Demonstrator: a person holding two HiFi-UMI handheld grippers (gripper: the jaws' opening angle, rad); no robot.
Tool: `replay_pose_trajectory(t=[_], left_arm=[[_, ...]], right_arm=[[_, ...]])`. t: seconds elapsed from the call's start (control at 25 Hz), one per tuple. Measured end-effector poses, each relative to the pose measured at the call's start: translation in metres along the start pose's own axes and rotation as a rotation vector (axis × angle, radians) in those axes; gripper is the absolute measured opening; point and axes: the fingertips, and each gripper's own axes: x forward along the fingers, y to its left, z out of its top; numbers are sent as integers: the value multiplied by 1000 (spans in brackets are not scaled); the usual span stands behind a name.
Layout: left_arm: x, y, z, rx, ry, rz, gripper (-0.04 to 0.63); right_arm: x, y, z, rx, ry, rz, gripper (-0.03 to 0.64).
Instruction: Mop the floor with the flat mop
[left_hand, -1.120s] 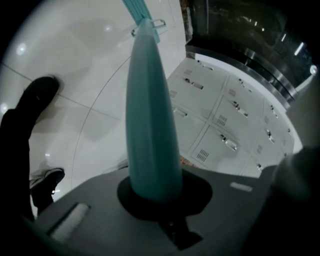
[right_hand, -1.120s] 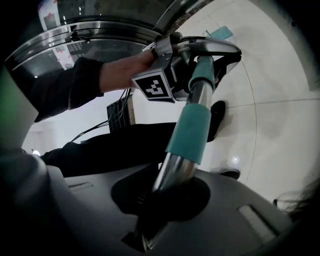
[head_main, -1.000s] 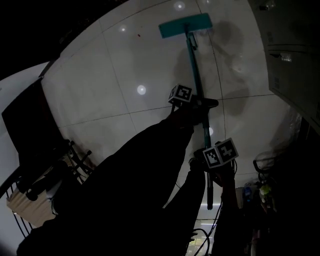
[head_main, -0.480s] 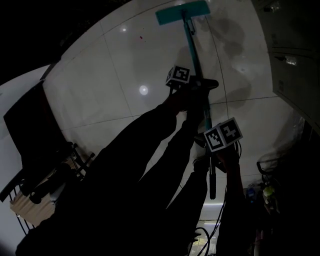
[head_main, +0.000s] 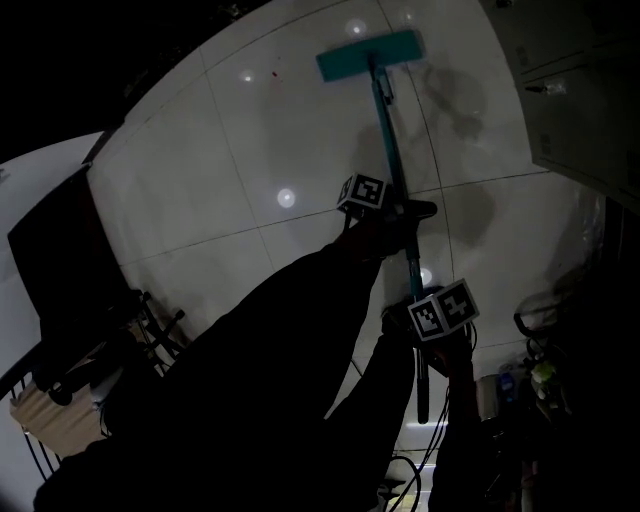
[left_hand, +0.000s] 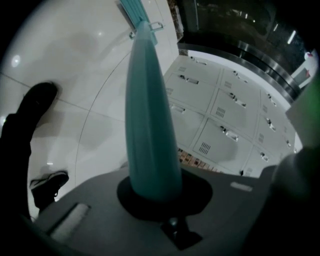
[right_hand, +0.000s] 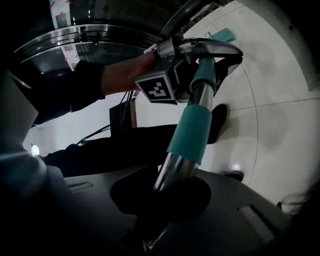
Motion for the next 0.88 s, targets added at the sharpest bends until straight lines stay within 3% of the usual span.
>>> replay_pose_trajectory(t=[0.24, 0.52, 0.88], left_arm=[[23, 45, -98, -40, 15, 10, 28], [37, 94, -187, -71, 39, 30, 28], [46, 132, -249, -95, 61, 51, 28]], right_arm=[[15, -2, -106, 8, 34, -9, 60], [38, -1, -201, 21, 51, 9, 63], [61, -4, -267, 31, 53, 37, 63]])
